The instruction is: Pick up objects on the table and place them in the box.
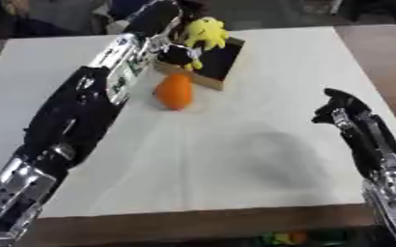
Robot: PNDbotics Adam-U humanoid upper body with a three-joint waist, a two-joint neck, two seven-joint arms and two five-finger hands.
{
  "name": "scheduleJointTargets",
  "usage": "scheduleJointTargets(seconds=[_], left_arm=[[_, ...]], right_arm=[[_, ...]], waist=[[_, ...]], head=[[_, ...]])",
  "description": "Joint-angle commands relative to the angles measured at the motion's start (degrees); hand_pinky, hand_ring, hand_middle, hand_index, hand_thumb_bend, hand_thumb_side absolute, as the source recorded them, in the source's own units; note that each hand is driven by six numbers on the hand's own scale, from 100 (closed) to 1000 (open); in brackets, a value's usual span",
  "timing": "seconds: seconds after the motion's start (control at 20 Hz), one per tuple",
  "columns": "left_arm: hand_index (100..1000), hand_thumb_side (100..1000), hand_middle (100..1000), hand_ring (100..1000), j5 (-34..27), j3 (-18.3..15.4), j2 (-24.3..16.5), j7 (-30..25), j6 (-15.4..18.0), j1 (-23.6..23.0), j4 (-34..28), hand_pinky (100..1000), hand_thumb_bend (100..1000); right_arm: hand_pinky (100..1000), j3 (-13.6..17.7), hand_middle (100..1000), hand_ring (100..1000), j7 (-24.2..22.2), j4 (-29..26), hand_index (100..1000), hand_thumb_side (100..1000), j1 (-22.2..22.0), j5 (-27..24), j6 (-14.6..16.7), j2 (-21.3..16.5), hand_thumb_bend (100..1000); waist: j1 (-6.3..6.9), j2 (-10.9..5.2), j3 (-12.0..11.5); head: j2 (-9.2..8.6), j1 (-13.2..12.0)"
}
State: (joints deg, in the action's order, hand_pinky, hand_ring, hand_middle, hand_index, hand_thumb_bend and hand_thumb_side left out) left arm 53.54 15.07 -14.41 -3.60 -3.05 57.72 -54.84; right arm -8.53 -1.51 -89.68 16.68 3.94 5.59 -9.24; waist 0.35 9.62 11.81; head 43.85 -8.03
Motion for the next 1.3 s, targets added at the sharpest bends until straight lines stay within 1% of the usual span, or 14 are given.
scheduleJointTargets(seconds=[0.05, 0.1, 0.3, 0.35, 0.4, 0.45, 0.55, 0.65, 0.85, 0.95, 1.0, 1.05, 1.15, 1.3], left_arm=[[618, 354, 434, 409, 3.4, -3.4, 2.5, 4.1, -0.7, 2.9, 7.1, 643, 133], [623, 361, 436, 413, 4.0, -4.5, 3.3, 5.4, -1.2, 3.5, 9.3, 645, 132], [761, 413, 506, 479, 5.7, -7.6, 4.9, 10.2, -2.8, 5.1, 15.4, 674, 143], [821, 476, 548, 504, 5.8, -8.1, 5.0, 11.1, -3.2, 5.3, 16.3, 687, 170], [853, 531, 583, 525, 5.8, -8.5, 5.0, 12.1, -3.4, 5.5, 16.8, 698, 210], [887, 619, 624, 557, 5.8, -8.6, 4.9, 12.9, -3.5, 5.5, 17.0, 716, 284], [918, 722, 696, 599, 5.9, -8.5, 4.5, 14.1, -3.5, 5.6, 16.4, 740, 366], [920, 761, 737, 634, 6.0, -8.2, 3.6, 14.8, -3.3, 5.6, 14.9, 759, 398], [921, 775, 775, 675, 4.6, -7.2, 0.8, 13.9, -2.4, 5.9, 10.5, 778, 417], [893, 697, 750, 656, 3.4, -6.2, -1.0, 11.9, -1.7, 5.6, 7.7, 766, 379], [880, 640, 725, 629, 2.9, -5.3, -2.2, 9.8, -0.8, 5.3, 5.9, 750, 347], [872, 612, 715, 624, 2.5, -4.4, -3.4, 7.3, 0.2, 4.9, 4.1, 748, 347], [862, 589, 713, 623, 1.5, -2.4, -6.2, 0.0, 3.6, 4.1, 0.3, 743, 360], [850, 601, 711, 622, -1.0, -0.3, -9.8, -11.3, 8.5, 2.7, -4.6, 734, 382]], right_arm=[[725, -0.2, 548, 587, -0.5, -0.5, 851, 718, 0.9, -0.5, 0.2, 0.0, 100], [725, -0.3, 548, 587, -0.6, -0.4, 851, 718, 0.9, -0.5, 0.2, 0.1, 100], [725, -0.7, 548, 587, -0.9, -0.4, 851, 718, 1.0, -0.6, 0.2, 0.3, 100], [725, -0.7, 548, 587, -1.0, -0.4, 851, 718, 1.0, -0.6, 0.2, 0.4, 100], [725, -0.8, 548, 587, -1.1, -0.4, 851, 718, 1.0, -0.6, 0.2, 0.4, 100], [725, -0.7, 548, 587, -1.1, -0.4, 851, 719, 1.0, -0.6, 0.2, 0.4, 100], [725, -0.7, 548, 587, -1.0, -0.4, 851, 718, 1.0, -0.6, 0.2, 0.3, 100], [725, -0.7, 548, 587, -1.0, -0.4, 851, 719, 1.0, -0.6, 0.2, 0.2, 100], [725, -0.5, 548, 587, -0.9, -0.4, 851, 718, 0.8, -0.5, 0.2, 0.0, 100], [725, -0.4, 548, 587, -0.8, -0.4, 851, 716, 0.8, -0.5, 0.2, 0.0, 100], [725, -0.3, 548, 587, -0.7, -0.4, 851, 717, 0.8, -0.4, 0.2, -0.1, 100], [725, -0.2, 548, 587, -0.6, -0.4, 851, 716, 0.8, -0.4, 0.2, -0.2, 100], [725, 0.0, 548, 587, -0.4, -0.4, 851, 716, 0.7, -0.3, 0.2, -0.4, 100], [725, 0.2, 548, 587, -0.3, -0.4, 851, 715, 0.6, -0.1, 0.2, -0.6, 100]], waist=[[-0.12, -0.57, 0.5], [-0.12, -0.6, 0.8], [-0.02, -0.67, 2.0], [0.0, -0.65, 2.2], [0.03, -0.63, 2.4], [0.06, -0.62, 2.5], [0.13, -0.58, 2.5], [0.23, -0.59, 2.3], [0.39, -0.67, 1.9], [0.42, -0.71, 1.6], [0.44, -0.74, 1.5], [0.47, -0.77, 1.3], [0.59, -0.83, 0.9], [0.82, -0.94, 0.1]], head=[[0.27, -0.7], [0.27, -0.9], [0.27, -1.5], [0.27, -1.6], [0.27, -1.6], [0.27, -1.5], [0.27, -1.4], [0.27, -1.2], [0.27, -0.9], [0.27, -0.5], [0.27, -0.3], [0.27, -0.1], [0.27, 0.3], [0.27, 0.9]])
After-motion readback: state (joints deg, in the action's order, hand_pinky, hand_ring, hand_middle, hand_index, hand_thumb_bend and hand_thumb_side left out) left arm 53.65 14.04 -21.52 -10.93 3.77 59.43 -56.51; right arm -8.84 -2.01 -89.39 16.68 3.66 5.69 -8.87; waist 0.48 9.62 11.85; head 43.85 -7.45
